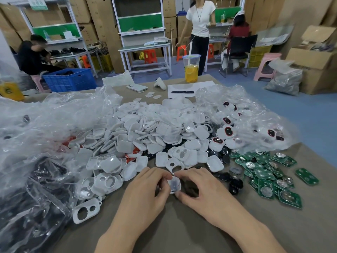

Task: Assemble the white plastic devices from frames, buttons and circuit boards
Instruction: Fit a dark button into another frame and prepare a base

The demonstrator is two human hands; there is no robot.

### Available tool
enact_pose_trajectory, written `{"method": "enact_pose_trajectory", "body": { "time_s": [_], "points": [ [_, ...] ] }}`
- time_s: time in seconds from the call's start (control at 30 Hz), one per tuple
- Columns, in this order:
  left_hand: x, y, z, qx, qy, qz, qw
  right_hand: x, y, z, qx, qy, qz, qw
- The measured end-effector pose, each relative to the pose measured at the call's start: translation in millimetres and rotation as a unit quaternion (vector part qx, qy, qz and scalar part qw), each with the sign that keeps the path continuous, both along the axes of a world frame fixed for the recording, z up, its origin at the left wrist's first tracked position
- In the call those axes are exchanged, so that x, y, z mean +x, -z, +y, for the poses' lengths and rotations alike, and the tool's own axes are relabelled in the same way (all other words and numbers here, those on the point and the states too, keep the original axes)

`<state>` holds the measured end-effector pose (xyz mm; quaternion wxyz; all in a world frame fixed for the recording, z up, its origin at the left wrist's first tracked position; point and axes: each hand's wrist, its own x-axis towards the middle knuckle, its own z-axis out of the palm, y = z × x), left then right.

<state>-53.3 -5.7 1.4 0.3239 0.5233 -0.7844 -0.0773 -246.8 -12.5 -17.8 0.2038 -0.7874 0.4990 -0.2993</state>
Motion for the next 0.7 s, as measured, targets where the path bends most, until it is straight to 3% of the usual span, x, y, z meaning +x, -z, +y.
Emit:
{"method": "enact_pose_trajectory", "body": {
  "time_s": [0.07,0.27,0.5,0.7],
  "points": [
    [-0.8,-0.8,0.4,-0.001,0.001,0.015,1.0,0.0,0.2,-0.9,0.003,-0.002,0.004,1.0],
    [-0.1,0.2,0.2,0.059,-0.017,0.171,0.983,-0.6,-0.9,-1.5,0.004,0.003,0.01,1.0],
    [-1.2,0.2,0.4,0.084,-0.01,0.116,0.99,-1.3,-3.0,0.9,0.013,0.011,0.004,1.0],
    [-3.6,-4.3,3.2,0.029,0.003,-0.001,1.0,-1.3,-3.8,1.4,0.012,0.011,-0.005,1.0]
  ]
}}
